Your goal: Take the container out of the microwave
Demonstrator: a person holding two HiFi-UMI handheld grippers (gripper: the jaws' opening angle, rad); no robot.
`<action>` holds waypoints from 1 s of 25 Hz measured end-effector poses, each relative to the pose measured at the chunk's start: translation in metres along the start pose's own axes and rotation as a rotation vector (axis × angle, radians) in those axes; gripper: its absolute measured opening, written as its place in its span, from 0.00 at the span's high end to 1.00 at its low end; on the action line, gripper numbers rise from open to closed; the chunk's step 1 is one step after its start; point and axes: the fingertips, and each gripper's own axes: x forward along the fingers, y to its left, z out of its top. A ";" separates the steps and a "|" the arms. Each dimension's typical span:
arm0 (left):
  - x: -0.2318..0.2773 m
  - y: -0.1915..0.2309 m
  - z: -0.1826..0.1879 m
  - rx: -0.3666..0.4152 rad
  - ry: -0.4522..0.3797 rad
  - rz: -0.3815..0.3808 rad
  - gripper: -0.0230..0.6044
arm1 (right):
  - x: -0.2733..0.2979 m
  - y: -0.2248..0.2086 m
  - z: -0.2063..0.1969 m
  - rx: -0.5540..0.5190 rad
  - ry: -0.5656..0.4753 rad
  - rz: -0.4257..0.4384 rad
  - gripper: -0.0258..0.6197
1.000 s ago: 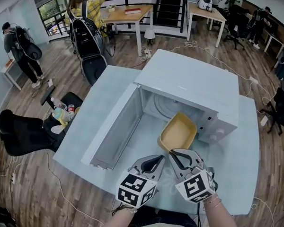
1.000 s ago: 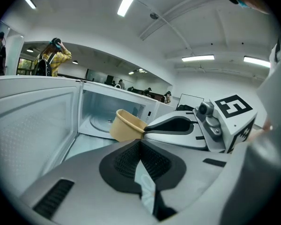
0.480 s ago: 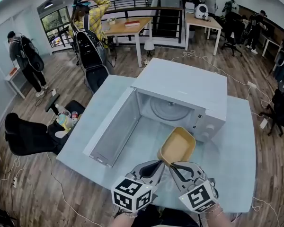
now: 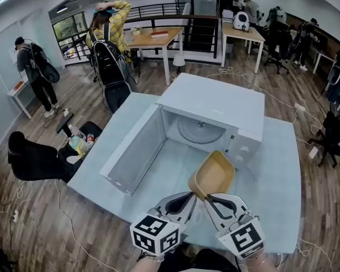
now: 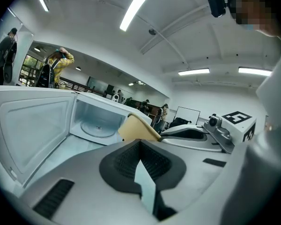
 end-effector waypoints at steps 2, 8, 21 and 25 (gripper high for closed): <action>-0.003 -0.004 0.003 0.006 -0.011 0.004 0.94 | -0.006 -0.001 0.006 0.012 -0.016 -0.013 0.92; -0.012 -0.013 0.010 0.034 -0.035 0.027 0.94 | -0.020 -0.006 0.018 0.077 -0.060 -0.033 0.92; -0.012 -0.027 0.011 0.081 -0.031 0.031 0.94 | -0.038 -0.013 0.016 0.173 -0.139 -0.046 0.92; -0.013 -0.024 0.011 0.083 -0.027 0.036 0.94 | -0.036 -0.012 0.015 0.185 -0.141 -0.040 0.92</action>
